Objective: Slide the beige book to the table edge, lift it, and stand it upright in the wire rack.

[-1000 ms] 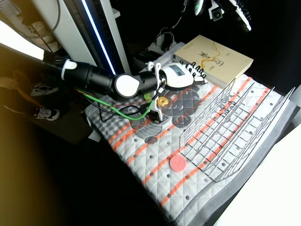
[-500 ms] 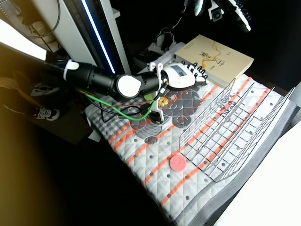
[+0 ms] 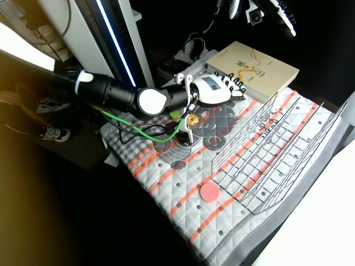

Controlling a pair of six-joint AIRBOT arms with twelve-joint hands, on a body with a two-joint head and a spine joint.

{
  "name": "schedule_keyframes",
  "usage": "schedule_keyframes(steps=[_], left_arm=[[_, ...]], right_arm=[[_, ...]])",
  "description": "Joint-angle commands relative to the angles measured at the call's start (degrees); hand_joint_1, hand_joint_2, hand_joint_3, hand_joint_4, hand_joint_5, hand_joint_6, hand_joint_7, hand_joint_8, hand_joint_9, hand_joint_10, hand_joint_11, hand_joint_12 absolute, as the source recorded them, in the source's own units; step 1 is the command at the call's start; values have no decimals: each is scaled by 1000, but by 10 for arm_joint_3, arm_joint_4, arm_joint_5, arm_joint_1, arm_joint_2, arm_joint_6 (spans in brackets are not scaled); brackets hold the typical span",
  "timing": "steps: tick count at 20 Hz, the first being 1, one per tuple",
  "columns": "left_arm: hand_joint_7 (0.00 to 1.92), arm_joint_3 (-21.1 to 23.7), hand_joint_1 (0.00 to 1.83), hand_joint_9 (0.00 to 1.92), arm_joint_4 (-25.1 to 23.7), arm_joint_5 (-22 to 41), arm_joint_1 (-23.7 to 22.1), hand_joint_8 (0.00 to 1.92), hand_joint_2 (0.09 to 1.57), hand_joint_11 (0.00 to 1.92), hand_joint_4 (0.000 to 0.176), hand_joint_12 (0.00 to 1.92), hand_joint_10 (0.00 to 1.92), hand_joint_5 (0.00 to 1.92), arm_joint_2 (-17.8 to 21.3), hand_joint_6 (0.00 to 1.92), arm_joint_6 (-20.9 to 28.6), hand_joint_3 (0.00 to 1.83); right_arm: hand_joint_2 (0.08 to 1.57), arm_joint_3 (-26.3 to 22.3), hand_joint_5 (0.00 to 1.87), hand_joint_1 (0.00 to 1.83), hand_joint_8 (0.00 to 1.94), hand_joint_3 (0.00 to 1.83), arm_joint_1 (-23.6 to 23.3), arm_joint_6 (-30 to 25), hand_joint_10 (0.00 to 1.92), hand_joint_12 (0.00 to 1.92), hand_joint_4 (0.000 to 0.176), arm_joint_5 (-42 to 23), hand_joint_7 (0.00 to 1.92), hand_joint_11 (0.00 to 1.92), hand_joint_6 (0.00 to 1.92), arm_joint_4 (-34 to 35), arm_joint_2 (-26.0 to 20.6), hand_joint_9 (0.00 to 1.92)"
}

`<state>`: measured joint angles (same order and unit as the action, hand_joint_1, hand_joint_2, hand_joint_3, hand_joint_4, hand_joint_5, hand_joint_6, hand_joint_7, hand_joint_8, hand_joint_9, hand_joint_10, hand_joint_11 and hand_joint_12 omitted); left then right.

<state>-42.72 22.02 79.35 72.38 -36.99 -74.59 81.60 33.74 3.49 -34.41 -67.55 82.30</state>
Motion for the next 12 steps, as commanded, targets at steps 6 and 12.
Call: schedule_keyframes(steps=[6, 12], left_arm=[[0, -1, 367, 0, 14, 93, -2, 0, 986, 0, 176, 0, 0, 6, 1, 1, 5, 0], [0, -25, 449, 0, 48, 100, 19, 0, 966, 0, 151, 0, 0, 74, -4, 19, 78, 0]], right_arm=[[1334, -49, 125, 0, 6, 8, -22, -13, 13, 118, 0, -43, 112, 182, 6, 37, -82, 89], [1370, -106, 163, 4, 1, 0, -23, 104, 2, 613, 0, -127, 166, 2, 0, 230, -191, 140]])
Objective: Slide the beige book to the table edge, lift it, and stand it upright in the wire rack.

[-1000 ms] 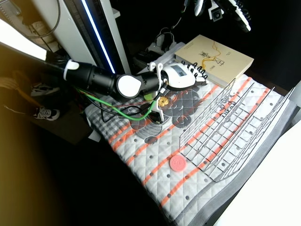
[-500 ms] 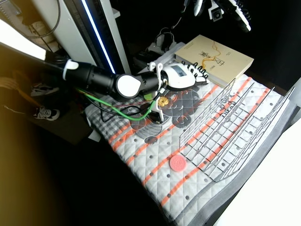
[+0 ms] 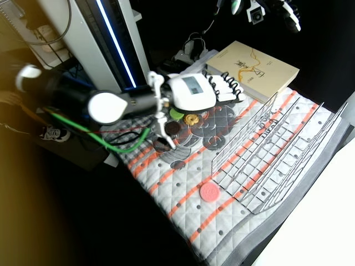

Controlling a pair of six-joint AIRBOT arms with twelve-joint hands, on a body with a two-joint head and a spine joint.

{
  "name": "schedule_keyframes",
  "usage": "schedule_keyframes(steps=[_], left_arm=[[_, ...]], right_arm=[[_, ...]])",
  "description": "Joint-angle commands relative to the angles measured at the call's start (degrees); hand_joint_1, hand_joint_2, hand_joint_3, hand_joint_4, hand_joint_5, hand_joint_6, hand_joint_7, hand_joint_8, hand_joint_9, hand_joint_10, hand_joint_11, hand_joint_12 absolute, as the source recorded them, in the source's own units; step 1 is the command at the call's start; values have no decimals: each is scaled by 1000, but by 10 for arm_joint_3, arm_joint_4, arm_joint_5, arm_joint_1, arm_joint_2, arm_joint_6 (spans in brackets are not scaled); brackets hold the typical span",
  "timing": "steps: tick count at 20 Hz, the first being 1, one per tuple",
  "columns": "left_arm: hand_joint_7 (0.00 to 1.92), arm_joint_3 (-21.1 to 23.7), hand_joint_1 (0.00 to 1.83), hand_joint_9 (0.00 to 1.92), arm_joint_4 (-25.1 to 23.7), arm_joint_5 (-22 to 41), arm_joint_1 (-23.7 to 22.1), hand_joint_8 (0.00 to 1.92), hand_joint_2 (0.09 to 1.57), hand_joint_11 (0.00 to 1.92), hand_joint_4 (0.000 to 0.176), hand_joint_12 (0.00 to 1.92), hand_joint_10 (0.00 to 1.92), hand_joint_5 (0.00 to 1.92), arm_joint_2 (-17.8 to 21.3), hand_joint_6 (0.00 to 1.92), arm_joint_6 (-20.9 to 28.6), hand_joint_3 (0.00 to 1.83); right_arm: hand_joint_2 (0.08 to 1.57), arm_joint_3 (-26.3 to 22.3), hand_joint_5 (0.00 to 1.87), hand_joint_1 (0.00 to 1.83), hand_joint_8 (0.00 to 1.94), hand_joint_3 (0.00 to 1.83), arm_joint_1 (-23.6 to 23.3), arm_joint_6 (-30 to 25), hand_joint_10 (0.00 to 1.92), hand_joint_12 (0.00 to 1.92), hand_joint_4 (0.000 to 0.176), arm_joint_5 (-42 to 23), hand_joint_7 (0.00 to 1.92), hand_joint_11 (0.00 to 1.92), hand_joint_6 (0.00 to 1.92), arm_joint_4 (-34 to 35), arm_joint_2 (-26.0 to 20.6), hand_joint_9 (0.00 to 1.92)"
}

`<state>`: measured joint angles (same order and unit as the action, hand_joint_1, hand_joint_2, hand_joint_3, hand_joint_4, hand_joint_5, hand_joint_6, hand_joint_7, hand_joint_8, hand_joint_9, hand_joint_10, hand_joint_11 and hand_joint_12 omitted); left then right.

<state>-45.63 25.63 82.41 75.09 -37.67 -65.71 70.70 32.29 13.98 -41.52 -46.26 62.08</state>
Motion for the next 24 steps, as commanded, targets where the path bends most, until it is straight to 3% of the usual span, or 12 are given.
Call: schedule_keyframes(steps=[1, 4, 6, 9, 10, 12, 16, 17, 19, 21, 22, 24], left_arm=[[0, -8, 493, 0, 18, 70, 2, 0, 967, 0, 115, 0, 0, 96, -4, 22, 26, 0], [0, -44, 542, 0, 25, 65, 30, 0, 964, 0, 93, 0, 0, 105, -24, 17, 131, 0], [0, -49, 546, 0, 23, 53, 32, 0, 951, 8, 122, 4, 0, 115, -24, 15, 150, 0], [0, -67, 484, 0, 16, 23, 37, 0, 955, 5, 139, 4, 0, 93, -29, 1, 193, 0], [0, -76, 476, 0, 15, 12, 40, 0, 952, 6, 132, 5, 0, 100, -34, 4, 211, 0], [0, -86, 552, 0, 21, -1, 45, 0, 925, 4, 159, 4, 0, 106, -42, 5, 224, 0], [0, -110, 595, 0, 50, -20, 64, 0, 898, 8, 91, 7, 0, 166, -67, 17, 266, 0], [0, -123, 584, 0, 50, -24, 73, 0, 904, 27, 87, 16, 0, 164, -79, 13, 301, 0], [22, -137, 523, 20, 50, -33, 86, 5, 893, 25, 122, 21, 6, 150, -92, 4, 337, 0], [5, -140, 528, 2, 52, -47, 87, 0, 910, 2, 118, 13, 0, 132, -97, 0, 337, 1], [4, -143, 520, 0, 51, -55, 87, 0, 913, 13, 130, 19, 0, 121, -100, 0, 338, 2], [1, -147, 543, 0, 42, -68, 87, 0, 930, 0, 101, 0, 0, 114, -104, 2, 347, 7]], right_arm=[[1383, -4, 110, 0, 6, 2, -9, 6, 4, 482, 0, -71, 113, 0, 4, 41, -3, 110], [1355, -37, 89, 0, 2, 0, -9, 92, 0, 146, 0, -119, 104, 4, 5, 143, -57, 94], [1297, -61, 135, 0, 0, 0, 0, 136, 0, 122, 0, -160, 147, 26, 5, 194, -91, 109], [1315, -93, 170, 51, 9, 3, 30, 199, 5, 69, 0, -225, 146, 4, 11, 264, -139, 75], [1302, -101, 230, 16, 10, 0, 42, 215, 12, 83, 0, -246, 219, 81, 10, 284, -150, 158], [1286, -112, 218, 24, 1, 0, 60, 232, 6, 86, 0, -278, 181, 112, 2, 310, -164, 132], [1193, -131, 146, 143, 3, 0, 93, 251, 4, 40, 0, -315, 132, 49, 7, 339, -184, 88], [1214, -133, 156, 119, 1, 1, 99, 251, 3, 38, 0, -320, 128, 50, 9, 342, -185, 87], [1244, -135, 159, 116, 0, 12, 101, 251, 0, 26, 0, -321, 113, 28, 7, 342, -186, 67], [1229, -135, 169, 135, 4, 2, 103, 251, 5, 26, 0, -321, 122, 33, 7, 342, -186, 79], [1228, -136, 175, 128, 2, 1, 105, 251, 3, 24, 0, -321, 119, 29, 8, 343, -186, 76], [1223, -136, 177, 93, 3, 0, 105, 251, 2, 24, 0, -321, 124, 30, 6, 343, -186, 76]])
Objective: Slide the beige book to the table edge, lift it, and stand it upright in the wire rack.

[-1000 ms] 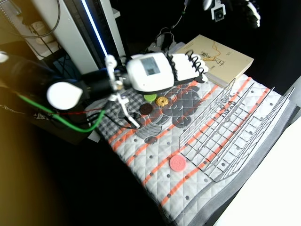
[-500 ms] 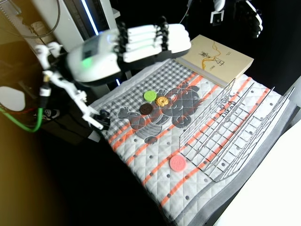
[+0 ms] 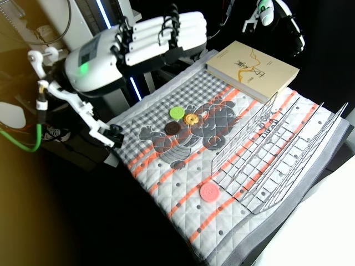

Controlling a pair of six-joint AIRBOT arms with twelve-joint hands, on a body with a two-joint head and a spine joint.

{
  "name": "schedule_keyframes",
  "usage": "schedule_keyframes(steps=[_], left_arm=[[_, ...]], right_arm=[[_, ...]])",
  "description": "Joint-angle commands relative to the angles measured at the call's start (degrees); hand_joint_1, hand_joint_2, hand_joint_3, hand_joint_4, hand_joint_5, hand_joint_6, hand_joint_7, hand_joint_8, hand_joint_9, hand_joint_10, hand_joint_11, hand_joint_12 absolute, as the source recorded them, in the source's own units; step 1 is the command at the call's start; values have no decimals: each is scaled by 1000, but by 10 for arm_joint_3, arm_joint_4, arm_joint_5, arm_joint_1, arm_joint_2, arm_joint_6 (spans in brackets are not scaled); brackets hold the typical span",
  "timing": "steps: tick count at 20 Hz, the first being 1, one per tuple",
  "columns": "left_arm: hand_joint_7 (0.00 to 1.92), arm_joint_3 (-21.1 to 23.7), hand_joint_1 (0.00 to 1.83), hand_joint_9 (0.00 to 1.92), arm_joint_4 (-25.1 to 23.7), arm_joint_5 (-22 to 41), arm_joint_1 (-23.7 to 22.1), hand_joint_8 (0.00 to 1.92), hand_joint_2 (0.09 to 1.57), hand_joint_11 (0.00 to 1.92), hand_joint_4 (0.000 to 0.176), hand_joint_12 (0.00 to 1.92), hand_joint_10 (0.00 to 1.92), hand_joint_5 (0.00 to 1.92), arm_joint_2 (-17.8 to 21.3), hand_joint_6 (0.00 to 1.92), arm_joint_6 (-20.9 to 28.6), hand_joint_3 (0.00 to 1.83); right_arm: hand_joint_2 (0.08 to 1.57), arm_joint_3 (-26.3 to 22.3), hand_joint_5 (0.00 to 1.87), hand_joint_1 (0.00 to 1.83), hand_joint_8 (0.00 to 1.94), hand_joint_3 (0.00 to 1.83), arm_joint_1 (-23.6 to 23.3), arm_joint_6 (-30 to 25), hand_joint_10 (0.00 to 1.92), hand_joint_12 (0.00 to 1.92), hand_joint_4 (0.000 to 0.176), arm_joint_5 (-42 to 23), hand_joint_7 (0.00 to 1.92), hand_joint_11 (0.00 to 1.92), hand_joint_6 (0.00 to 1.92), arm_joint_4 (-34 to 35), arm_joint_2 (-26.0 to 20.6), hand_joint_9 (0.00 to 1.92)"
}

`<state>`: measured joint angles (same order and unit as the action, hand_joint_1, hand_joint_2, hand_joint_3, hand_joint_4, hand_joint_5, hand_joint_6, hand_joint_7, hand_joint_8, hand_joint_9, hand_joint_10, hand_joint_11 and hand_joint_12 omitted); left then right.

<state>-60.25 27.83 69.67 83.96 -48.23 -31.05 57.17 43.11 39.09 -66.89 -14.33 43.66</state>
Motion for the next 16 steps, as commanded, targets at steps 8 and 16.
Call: schedule_keyframes(steps=[8, 16], left_arm=[[101, -25, 605, 58, -25, 0, -1, 8, 959, 23, 97, 16, 10, 136, -19, 2, 49, 3], [0, -48, 631, 0, -34, -51, -2, 0, 914, 0, 138, 0, 0, 68, -41, 0, 65, 0]], right_arm=[[1232, -1, 175, 128, 2, 0, -2, 0, 0, 15, 1, -67, 123, 24, 1, 26, -2, 78], [1216, -1, 185, 107, 5, 0, 1, 0, 7, 22, 0, -67, 138, 44, 4, 27, 1, 91]])
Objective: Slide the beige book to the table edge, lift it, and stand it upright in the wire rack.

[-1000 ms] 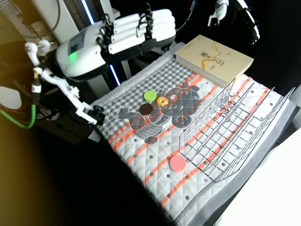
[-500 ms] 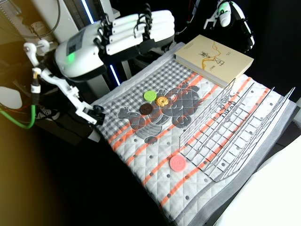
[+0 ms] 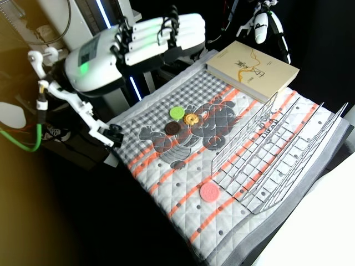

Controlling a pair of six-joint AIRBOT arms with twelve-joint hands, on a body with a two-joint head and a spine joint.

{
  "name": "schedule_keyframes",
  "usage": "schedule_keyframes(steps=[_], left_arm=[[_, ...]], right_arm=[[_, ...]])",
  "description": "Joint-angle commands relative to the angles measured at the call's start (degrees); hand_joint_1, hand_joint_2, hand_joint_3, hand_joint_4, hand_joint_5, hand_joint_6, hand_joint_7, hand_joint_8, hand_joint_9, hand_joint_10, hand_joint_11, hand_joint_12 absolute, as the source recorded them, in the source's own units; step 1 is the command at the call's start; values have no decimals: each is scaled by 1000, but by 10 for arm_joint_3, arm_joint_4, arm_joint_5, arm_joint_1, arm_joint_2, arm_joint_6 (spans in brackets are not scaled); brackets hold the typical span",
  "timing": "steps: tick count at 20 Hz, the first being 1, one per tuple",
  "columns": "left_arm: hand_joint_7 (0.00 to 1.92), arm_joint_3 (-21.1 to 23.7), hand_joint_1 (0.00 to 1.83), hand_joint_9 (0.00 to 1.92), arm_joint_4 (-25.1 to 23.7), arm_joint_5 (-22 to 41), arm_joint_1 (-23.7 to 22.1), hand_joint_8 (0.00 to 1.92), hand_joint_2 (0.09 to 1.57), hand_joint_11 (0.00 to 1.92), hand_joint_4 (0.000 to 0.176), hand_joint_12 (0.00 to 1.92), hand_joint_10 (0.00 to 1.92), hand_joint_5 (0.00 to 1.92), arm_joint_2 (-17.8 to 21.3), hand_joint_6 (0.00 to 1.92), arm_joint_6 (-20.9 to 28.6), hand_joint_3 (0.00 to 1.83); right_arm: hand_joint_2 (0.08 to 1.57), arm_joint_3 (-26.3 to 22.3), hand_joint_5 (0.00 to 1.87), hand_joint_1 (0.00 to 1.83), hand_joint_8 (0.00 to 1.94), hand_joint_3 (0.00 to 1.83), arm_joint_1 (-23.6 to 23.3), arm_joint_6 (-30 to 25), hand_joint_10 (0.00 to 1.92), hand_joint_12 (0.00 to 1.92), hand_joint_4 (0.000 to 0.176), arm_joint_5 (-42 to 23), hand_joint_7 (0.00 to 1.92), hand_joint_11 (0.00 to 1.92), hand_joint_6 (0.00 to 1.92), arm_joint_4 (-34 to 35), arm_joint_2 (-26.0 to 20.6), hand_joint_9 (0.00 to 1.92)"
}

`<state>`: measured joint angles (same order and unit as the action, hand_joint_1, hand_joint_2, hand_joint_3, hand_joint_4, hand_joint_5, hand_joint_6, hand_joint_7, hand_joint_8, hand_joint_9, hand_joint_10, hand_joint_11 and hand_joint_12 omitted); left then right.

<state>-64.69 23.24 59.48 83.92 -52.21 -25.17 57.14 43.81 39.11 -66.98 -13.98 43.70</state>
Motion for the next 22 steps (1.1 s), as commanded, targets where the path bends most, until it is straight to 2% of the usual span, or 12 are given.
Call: schedule_keyframes(steps=[1, 3, 4, 7, 8, 10, 12, 15, 16, 19, 20, 22], left_arm=[[0, -7, 625, 0, 9, 42, -2, 0, 929, 0, 117, 0, 0, 56, -3, 0, 6, 0], [0, -13, 580, 0, 3, 26, -3, 0, 920, 0, 101, 0, 0, 44, -6, 0, 11, 0], [0, -18, 537, 0, -2, 19, -3, 0, 902, 0, 133, 0, 0, 3, -9, 0, 21, 0], [0, -30, 488, 9, -17, 1, -14, 0, 880, 57, 140, 30, 3, 4, -15, 1, 32, 0], [31, -34, 452, 55, -23, -6, -22, 3, 862, 11, 148, 328, 13, 14, -17, 1, 32, 0], [33, -45, 476, 49, -35, -23, -37, 1, 849, 1, 148, 318, 5, 21, -22, 1, 36, 0], [87, -60, 470, 103, -50, -38, -51, 4, 853, 0, 152, 530, 10, 14, -31, 3, 52, 0], [152, -67, 387, 261, -63, -52, -63, 6, 838, 0, 174, 1298, 19, 0, -37, 0, 56, 0], [257, -68, 352, 410, -67, -55, -65, 11, 844, 109, 149, 1445, 45, 0, -38, 0, 58, 0], [135, -77, 366, 264, -81, -62, -71, 2, 832, 0, 147, 1284, 5, 0, -44, 0, 76, 0], [59, -78, 374, 144, -88, -66, -77, 1, 820, 0, 147, 977, 2, 0, -45, 0, 76, 0], [118, -82, 339, 216, -96, -72, -87, 6, 788, 0, 161, 1146, 17, 0, -46, 0, 76, 0]], right_arm=[[1210, -1, 189, 123, 7, 0, -6, 0, 8, 26, 0, -66, 147, 53, 5, 23, 1, 97], [1211, 0, 197, 102, 8, 0, -5, 0, 10, 33, 0, -66, 160, 71, 5, 23, 2, 113], [1213, 0, 202, 85, 9, 0, -5, 0, 9, 32, 0, -66, 173, 69, 5, 23, 3, 122], [1209, 1, 196, 108, 1, 0, -5, 0, 2, 31, 0, -66, 163, 66, 1, 23, 4, 116], [1214, 1, 203, 109, 3, 1, -5, 0, 3, 35, 0, -66, 168, 76, 3, 23, 4, 117], [1207, 1, 213, 116, 6, 0, -4, 0, 5, 40, 0, -66, 177, 87, 6, 23, 4, 126], [1201, 1, 205, 81, 4, 0, -3, 0, 3, 35, 0, -66, 179, 77, 1, 23, 4, 123], [1188, 1, 209, 101, 3, 0, -2, 0, 2, 34, 0, -66, 181, 76, 4, 23, 4, 123], [1197, 1, 199, 110, 0, 0, -1, 0, 0, 30, 0, -66, 172, 66, 0, 23, 4, 110], [1192, 1, 203, 76, 5, 0, 0, 0, 3, 22, 0, -66, 179, 50, 6, 23, 4, 107], [1182, 1, 201, 63, 4, 0, 0, 0, 3, 20, 0, -66, 181, 45, 4, 23, 4, 105], [1177, 1, 212, 71, 6, 0, 1, 0, 6, 26, 0, -66, 187, 59, 7, 23, 4, 115]])
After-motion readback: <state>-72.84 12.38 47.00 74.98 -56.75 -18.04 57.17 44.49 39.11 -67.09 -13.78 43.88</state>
